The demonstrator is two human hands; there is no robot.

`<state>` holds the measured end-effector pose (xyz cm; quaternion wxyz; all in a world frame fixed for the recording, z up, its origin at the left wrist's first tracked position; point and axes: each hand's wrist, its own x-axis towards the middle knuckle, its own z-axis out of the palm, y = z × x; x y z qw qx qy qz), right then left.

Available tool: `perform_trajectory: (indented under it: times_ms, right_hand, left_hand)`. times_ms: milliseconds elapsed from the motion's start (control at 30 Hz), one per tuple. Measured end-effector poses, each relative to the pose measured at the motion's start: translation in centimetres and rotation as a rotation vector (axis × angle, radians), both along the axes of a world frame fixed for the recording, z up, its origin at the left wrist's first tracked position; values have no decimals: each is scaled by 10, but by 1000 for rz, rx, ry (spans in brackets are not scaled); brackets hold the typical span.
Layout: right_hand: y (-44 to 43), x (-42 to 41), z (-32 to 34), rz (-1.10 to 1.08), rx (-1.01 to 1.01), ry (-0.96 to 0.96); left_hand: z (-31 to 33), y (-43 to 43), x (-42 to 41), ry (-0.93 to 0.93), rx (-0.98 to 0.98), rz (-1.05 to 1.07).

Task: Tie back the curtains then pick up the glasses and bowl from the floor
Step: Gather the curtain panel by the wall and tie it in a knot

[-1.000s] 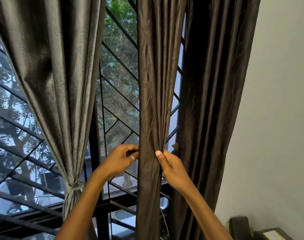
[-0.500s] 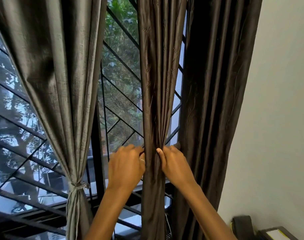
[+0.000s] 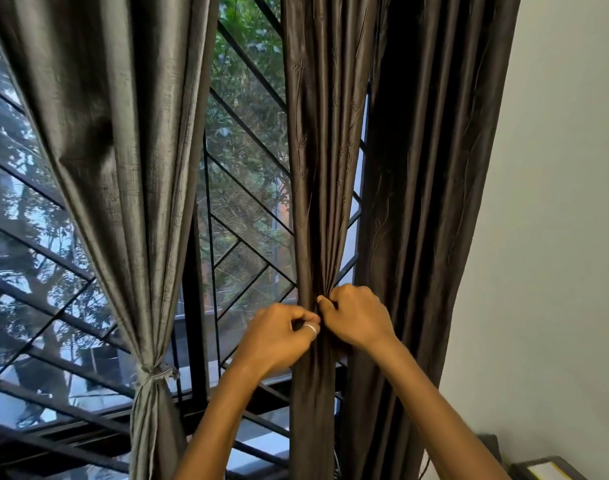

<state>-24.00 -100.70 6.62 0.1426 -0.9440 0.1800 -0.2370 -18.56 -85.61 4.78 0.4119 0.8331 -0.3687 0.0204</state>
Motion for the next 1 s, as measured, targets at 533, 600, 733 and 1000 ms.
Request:
perform_trajectory:
  times_ms: [533, 600, 733, 1000]
  right_hand:
    - [0, -2, 27, 140, 914, 63]
    - [-2, 0, 22, 155, 924, 40]
    - [1, -5, 9, 254, 996, -4]
    - [36, -27, -44, 295, 618, -270]
  left_hand:
    - [-6, -8, 1, -345, 154, 6]
    - [-9, -8, 4, -319, 117, -10]
    - [-1, -5, 9, 6, -31, 2]
    - [-3, -15, 36, 364, -168, 75]
